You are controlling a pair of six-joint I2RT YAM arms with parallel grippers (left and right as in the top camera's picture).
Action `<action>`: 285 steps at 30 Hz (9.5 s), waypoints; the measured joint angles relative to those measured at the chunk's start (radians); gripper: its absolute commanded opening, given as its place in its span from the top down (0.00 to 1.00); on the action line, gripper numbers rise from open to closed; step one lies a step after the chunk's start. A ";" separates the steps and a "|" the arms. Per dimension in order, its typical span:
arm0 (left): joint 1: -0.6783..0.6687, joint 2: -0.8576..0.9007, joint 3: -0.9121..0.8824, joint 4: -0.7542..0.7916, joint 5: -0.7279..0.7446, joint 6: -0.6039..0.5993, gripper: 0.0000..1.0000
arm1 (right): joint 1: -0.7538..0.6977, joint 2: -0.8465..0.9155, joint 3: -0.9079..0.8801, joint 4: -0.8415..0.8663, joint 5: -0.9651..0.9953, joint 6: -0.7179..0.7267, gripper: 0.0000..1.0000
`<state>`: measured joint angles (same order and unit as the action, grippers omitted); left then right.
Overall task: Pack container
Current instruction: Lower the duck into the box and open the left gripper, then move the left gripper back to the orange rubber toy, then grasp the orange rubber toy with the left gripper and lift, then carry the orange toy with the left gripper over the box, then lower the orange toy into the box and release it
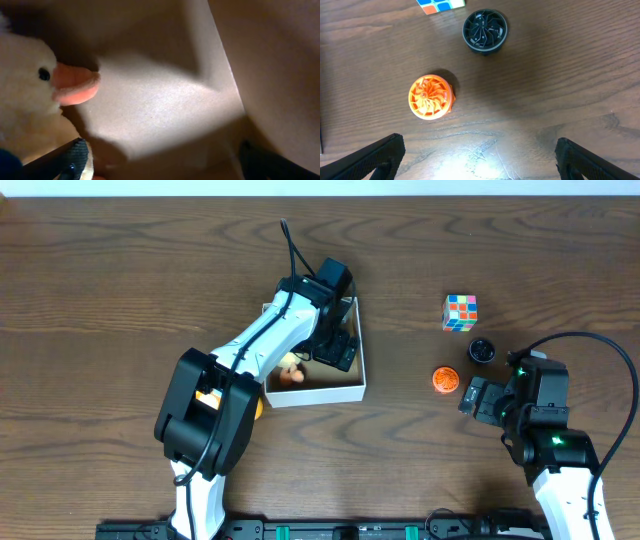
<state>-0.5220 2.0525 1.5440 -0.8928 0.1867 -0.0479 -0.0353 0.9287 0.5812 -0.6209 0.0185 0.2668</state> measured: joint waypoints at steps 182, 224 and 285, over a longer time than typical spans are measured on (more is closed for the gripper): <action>-0.079 -0.480 -0.412 0.306 0.001 0.842 0.94 | 0.000 0.000 0.000 0.003 0.000 -0.009 0.01; -0.050 -0.376 -0.423 0.234 0.014 0.854 0.94 | 0.000 0.000 0.000 0.002 0.000 -0.008 0.01; -0.051 -0.456 -0.360 0.099 0.078 0.781 0.31 | 0.000 0.000 0.000 0.003 0.011 -0.009 0.01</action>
<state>-0.5732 1.5967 1.1835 -0.7940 0.2649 0.7330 -0.0353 0.9287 0.5816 -0.6182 0.0299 0.2581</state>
